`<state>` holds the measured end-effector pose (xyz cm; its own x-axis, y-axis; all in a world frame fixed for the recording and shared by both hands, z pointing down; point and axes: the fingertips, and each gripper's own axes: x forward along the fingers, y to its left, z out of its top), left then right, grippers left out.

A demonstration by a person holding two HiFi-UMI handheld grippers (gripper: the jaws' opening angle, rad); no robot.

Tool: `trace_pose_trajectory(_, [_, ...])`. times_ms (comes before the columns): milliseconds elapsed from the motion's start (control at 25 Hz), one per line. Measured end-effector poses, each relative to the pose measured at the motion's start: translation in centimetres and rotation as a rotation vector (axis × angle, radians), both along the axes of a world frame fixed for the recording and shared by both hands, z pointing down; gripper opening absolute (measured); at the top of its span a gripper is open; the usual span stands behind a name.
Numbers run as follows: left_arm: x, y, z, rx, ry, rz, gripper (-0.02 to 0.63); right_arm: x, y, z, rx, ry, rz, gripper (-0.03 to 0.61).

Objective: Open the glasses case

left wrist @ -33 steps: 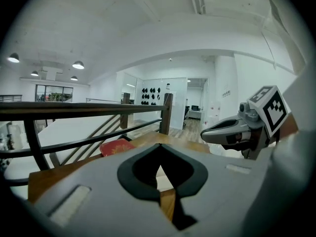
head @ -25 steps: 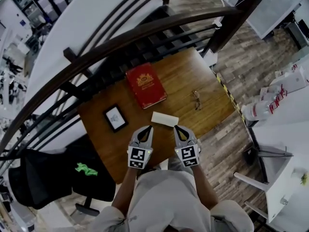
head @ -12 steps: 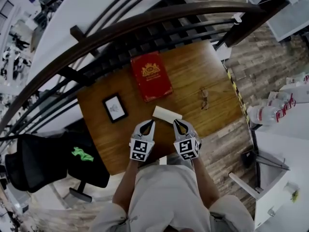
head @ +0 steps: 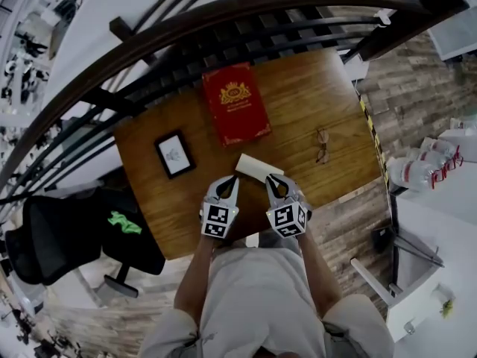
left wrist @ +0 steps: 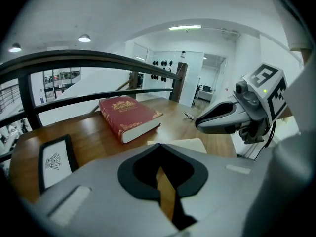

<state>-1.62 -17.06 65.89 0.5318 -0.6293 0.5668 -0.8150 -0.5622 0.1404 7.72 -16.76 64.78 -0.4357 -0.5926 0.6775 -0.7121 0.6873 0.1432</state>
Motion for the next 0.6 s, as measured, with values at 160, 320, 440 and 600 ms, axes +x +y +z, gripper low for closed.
trace_pose_trajectory(160, [0.2,-0.1,1.0,-0.024,0.002,-0.007,0.02,-0.6,-0.2,1.0,-0.01,0.019,-0.031,0.041])
trace_pose_trajectory(320, [0.6,-0.3,2.2,-0.048,-0.003,-0.001,0.02,-1.1,-0.4,1.8,-0.027,0.032,-0.047,0.058])
trace_pose_trajectory(440, [0.8,-0.4,2.8,-0.063,-0.009,0.004,0.02,-1.4,-0.4,2.3,-0.034,0.06,-0.072,0.087])
trace_pose_trajectory(600, [1.1,-0.5,3.6,-0.082,-0.014,0.011,0.02,-1.6,-0.1,3.2,-0.052,0.097,-0.106,0.147])
